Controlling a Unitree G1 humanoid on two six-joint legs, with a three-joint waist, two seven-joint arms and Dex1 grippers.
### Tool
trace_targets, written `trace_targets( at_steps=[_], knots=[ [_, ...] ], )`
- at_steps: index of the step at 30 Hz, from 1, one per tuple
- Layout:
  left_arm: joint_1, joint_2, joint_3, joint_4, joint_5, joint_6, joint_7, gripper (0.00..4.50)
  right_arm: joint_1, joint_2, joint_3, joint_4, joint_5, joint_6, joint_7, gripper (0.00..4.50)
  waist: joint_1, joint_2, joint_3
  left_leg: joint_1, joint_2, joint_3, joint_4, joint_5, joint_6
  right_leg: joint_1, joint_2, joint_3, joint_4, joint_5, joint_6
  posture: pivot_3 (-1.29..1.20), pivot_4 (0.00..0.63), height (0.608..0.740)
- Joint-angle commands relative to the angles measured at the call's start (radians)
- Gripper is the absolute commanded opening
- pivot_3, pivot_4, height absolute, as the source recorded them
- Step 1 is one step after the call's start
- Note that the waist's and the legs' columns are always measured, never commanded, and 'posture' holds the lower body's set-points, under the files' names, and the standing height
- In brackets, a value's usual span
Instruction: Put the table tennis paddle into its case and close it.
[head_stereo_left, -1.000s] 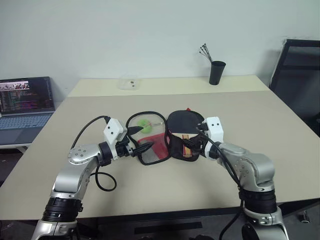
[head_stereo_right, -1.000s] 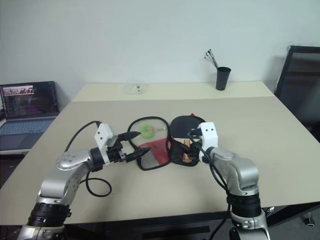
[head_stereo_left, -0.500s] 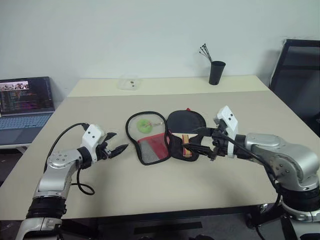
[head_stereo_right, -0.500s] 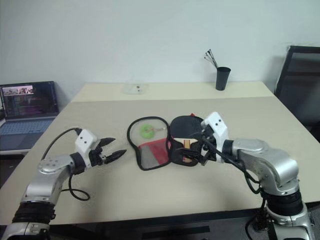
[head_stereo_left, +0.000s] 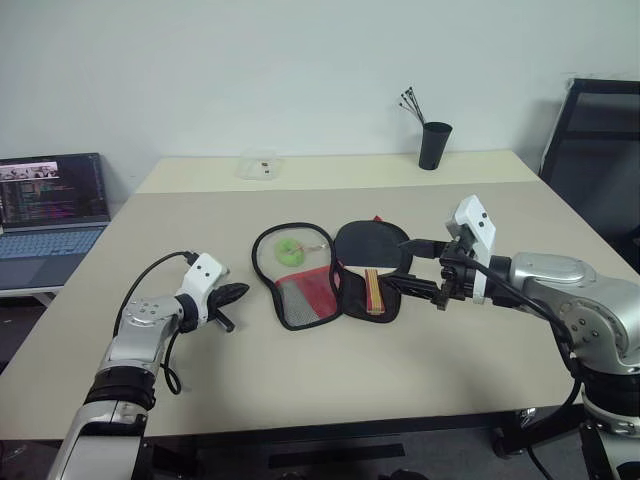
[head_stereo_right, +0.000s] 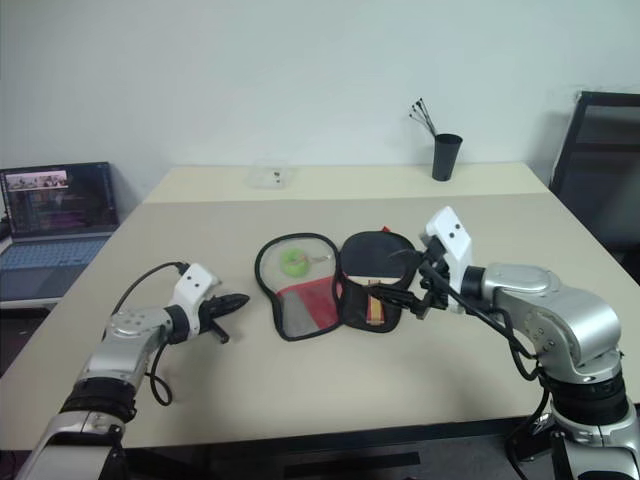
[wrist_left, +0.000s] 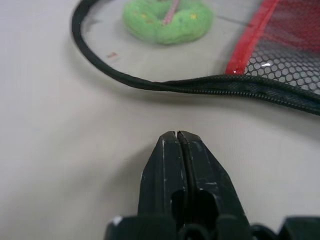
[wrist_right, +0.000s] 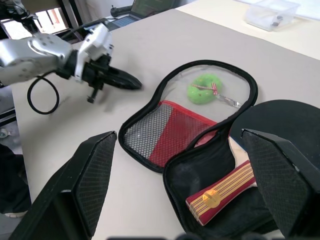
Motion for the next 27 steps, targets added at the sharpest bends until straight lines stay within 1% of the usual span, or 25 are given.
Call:
trace_targets(
  at_steps=[1,5,8,11,15,17,20,23,27],
  knots=[
    [-0.073,-0.042,-0.008,0.075,0.014,-0.052,0.015,0.01,-0.020,-0.006,-0.015,-0.016,0.017,-0.026,-0.003,4.39,0.002,0.000,0.000,0.000,0.000,0.000,0.000,0.000,0.000,0.000,0.000,0.000,0.000,0.000,0.000,0.00,0.150,0.740],
    [-0.144,-0.094,-0.022,0.139,0.030,-0.097,0.007,0.01,-0.019,-0.007,-0.019,-0.015,0.017,-0.030,-0.008,4.39,0.014,0.000,0.000,-0.001,0.000,0.000,0.001,0.000,0.000,0.000,0.000,-0.001,0.000,0.000,0.000,0.00,0.150,0.740],
    [-0.237,-0.132,-0.034,0.130,0.028,-0.123,-0.018,0.01,-0.014,-0.015,-0.029,-0.018,0.019,-0.028,-0.014,4.39,0.016,-0.001,0.000,-0.002,-0.001,0.000,0.002,0.000,0.000,0.000,0.000,-0.001,0.000,0.000,0.000,0.00,0.150,0.740],
    [-0.286,-0.147,-0.036,0.132,0.028,-0.135,-0.033,0.01,-0.009,-0.020,-0.037,-0.022,0.022,-0.024,-0.019,4.39,0.018,-0.002,0.001,-0.004,-0.001,0.000,0.003,0.000,0.000,-0.001,0.000,-0.003,0.000,0.001,0.000,0.00,0.150,0.740],
    [-0.417,-0.226,-0.062,0.113,0.017,-0.152,-0.071,0.01,0.022,-0.049,-0.074,-0.035,0.034,-0.011,-0.035,4.39,0.021,-0.002,0.001,-0.004,-0.002,0.000,0.003,0.000,0.000,0.000,0.000,-0.003,-0.001,0.001,0.000,0.00,0.150,0.740],
    [-0.453,-0.272,-0.074,0.133,0.018,-0.158,-0.086,0.01,0.039,-0.063,-0.088,-0.041,0.041,-0.007,-0.042,4.39,0.027,-0.003,0.001,-0.005,-0.002,0.000,0.004,0.000,0.000,0.000,0.000,-0.003,-0.001,0.001,0.000,0.00,0.150,0.740],
    [-0.498,-0.350,-0.101,0.213,0.042,-0.200,-0.093,0.01,0.060,-0.075,-0.108,-0.055,0.052,0.002,-0.061,4.39,0.026,-0.003,0.001,-0.005,-0.002,0.001,0.005,0.000,0.000,0.000,0.000,-0.003,-0.001,0.001,0.000,0.00,0.150,0.740],
    [-0.549,-0.424,-0.122,0.337,0.073,-0.248,-0.064,0.01,0.079,-0.082,-0.130,-0.075,0.060,0.015,-0.082,4.39,0.021,-0.003,0.001,-0.005,-0.003,0.001,0.006,0.000,0.000,0.000,0.001,-0.003,0.000,0.001,0.001,0.00,0.150,0.740],
    [-0.593,-0.470,-0.130,0.458,0.111,-0.302,-0.012,0.01,0.100,-0.087,-0.151,-0.097,0.075,0.032,-0.109,4.39,0.013,-0.004,0.002,-0.005,-0.004,0.000,0.006,0.000,0.000,-0.001,0.004,-0.003,0.001,0.001,0.001,0.00,0.150,0.740]
  ],
)
